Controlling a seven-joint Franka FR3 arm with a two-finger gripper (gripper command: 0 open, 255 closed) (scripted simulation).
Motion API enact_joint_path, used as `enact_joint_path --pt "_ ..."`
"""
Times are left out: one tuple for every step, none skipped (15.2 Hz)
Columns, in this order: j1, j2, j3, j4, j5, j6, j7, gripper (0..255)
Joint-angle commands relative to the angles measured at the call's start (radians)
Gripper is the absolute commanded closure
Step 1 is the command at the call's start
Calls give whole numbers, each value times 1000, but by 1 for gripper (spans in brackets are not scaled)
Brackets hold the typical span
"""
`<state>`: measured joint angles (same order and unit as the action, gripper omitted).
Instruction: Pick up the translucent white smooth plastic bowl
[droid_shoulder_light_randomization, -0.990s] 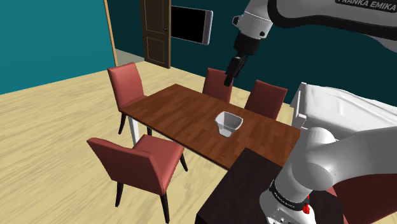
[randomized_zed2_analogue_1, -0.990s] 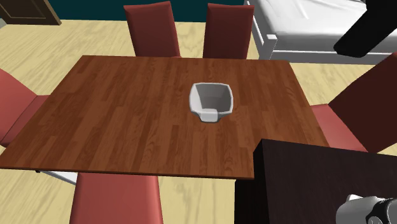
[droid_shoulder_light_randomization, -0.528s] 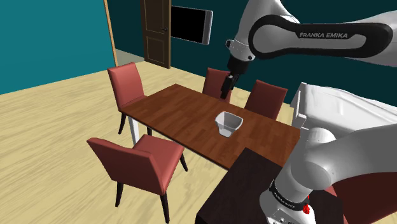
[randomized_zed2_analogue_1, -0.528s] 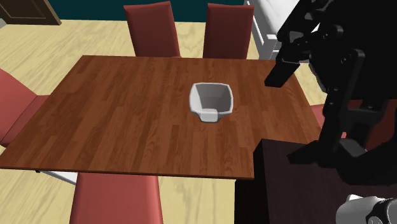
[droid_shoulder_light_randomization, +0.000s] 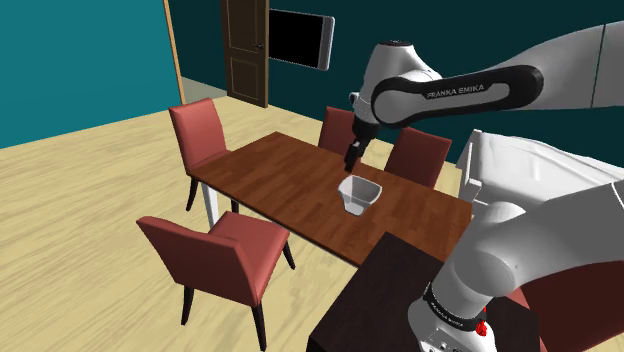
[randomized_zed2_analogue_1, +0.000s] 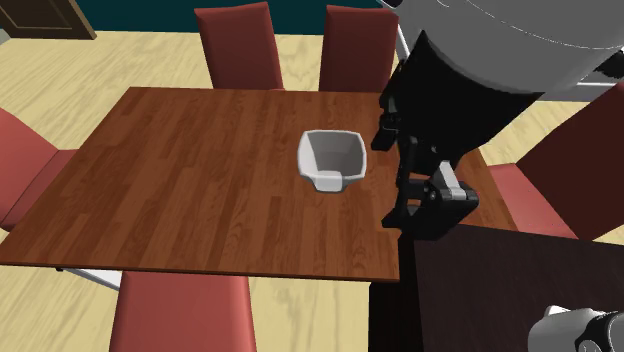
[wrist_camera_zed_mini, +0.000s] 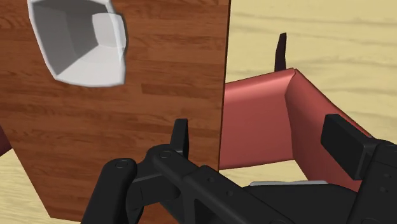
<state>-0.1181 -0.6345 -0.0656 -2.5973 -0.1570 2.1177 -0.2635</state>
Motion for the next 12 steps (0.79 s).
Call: enact_joint_path --pt "-17 44 -11 -28 -27 71 -4 0" --pt "-27 71 -18 -36 -41 104 -7 0" --pt "-37 98 -25 -43 -56 138 -9 0" --pt "-48 127 -32 -49 -71 171 -11 0" --pt "-59 157 -38 -53 -86 205 -12 0" --pt "-70 189 -45 -55 -102 239 -13 0" --pt "-81 222 -51 -56 -118 272 -13 0" --pt "-92 256 -57 -56 -134 305 -12 0" --pt "-104 291 -63 -54 -151 338 -10 0" --pt "-116 327 -69 -50 -169 370 -8 0" --pt "-127 363 -75 -45 -187 402 -4 0" --pt "-139 400 -81 -39 -206 433 0 0"
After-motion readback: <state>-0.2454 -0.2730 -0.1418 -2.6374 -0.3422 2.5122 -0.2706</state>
